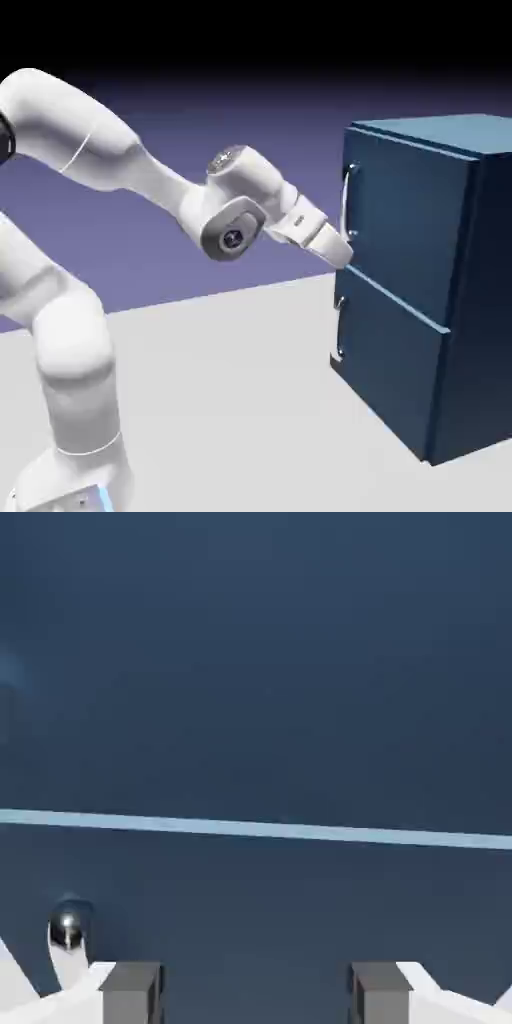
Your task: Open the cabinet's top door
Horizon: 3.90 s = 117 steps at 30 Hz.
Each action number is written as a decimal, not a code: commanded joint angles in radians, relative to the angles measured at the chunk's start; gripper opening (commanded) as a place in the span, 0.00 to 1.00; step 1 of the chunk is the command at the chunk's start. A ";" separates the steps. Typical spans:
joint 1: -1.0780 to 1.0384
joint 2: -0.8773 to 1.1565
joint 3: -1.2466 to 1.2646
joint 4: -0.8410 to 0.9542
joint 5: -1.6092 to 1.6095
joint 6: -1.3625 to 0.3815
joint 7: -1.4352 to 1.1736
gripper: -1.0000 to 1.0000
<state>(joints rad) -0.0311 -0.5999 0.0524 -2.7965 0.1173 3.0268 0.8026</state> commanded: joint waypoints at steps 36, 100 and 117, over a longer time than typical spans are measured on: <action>-0.575 -0.399 0.699 0.181 1.566 -0.136 0.822 0.50; -0.324 -0.064 0.501 0.152 2.802 -0.417 0.506 0.00; -0.037 -0.276 0.046 -0.093 2.164 -0.566 0.803 0.00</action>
<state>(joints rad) -0.0676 -0.8765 0.0988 -2.8893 2.2818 2.4618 1.6049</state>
